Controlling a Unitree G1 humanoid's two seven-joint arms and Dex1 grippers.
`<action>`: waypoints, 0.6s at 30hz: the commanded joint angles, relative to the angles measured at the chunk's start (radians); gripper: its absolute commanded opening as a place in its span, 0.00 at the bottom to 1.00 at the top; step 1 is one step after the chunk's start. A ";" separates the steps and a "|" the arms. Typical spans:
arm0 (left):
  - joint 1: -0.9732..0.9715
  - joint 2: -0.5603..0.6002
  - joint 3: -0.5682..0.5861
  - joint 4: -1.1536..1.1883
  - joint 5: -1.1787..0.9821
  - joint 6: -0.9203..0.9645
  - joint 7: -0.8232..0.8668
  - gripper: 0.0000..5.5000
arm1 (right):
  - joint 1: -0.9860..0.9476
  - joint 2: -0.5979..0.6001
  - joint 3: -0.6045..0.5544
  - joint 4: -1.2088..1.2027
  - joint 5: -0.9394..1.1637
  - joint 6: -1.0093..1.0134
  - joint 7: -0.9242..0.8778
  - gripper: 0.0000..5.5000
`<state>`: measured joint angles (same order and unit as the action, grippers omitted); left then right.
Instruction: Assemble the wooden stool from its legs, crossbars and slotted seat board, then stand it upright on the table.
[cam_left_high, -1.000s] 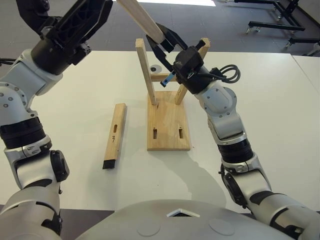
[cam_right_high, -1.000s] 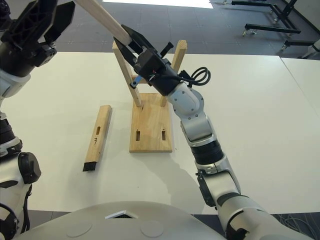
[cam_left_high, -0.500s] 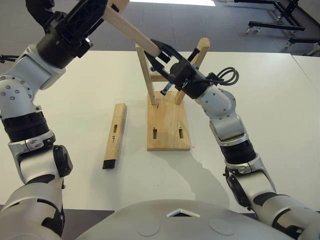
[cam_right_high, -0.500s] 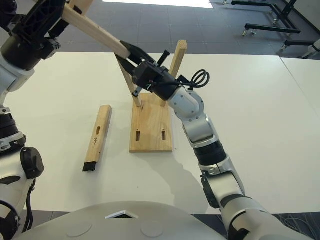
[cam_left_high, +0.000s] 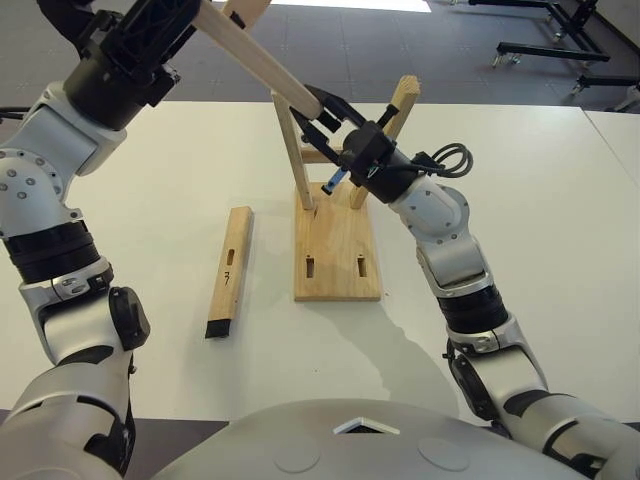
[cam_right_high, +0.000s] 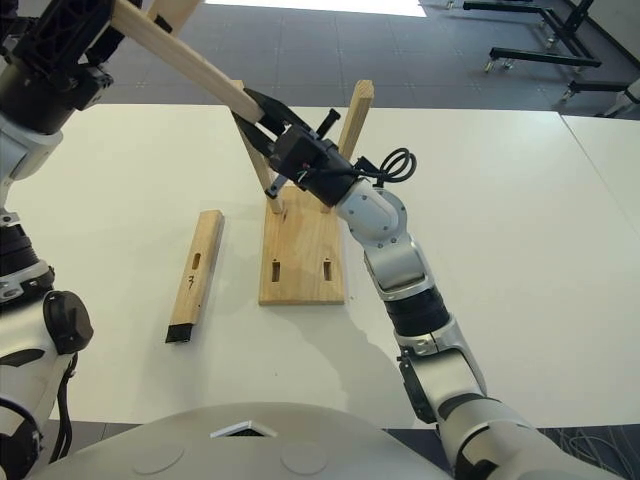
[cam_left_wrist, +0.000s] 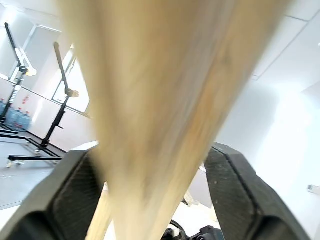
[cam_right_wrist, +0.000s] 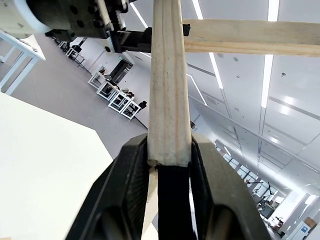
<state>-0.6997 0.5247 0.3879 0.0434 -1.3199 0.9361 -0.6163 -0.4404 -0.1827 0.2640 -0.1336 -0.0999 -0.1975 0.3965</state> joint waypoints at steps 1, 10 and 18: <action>-0.020 -0.008 -0.004 0.008 0.026 -0.012 0.007 0.44 | -0.009 0.012 -0.005 -0.016 -0.011 -0.004 -0.020 0.19; -0.056 -0.007 -0.004 0.044 0.061 -0.007 -0.005 0.38 | 0.002 -0.010 0.030 -0.005 -0.054 -0.021 -0.011 0.19; -0.051 -0.003 -0.007 0.039 0.065 0.005 -0.008 0.56 | 0.002 -0.001 0.025 -0.004 -0.062 -0.009 -0.023 0.19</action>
<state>-0.7229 0.5180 0.3879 0.0858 -1.2647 0.9326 -0.6263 -0.4397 -0.1853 0.2864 -0.1324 -0.1573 -0.2001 0.3752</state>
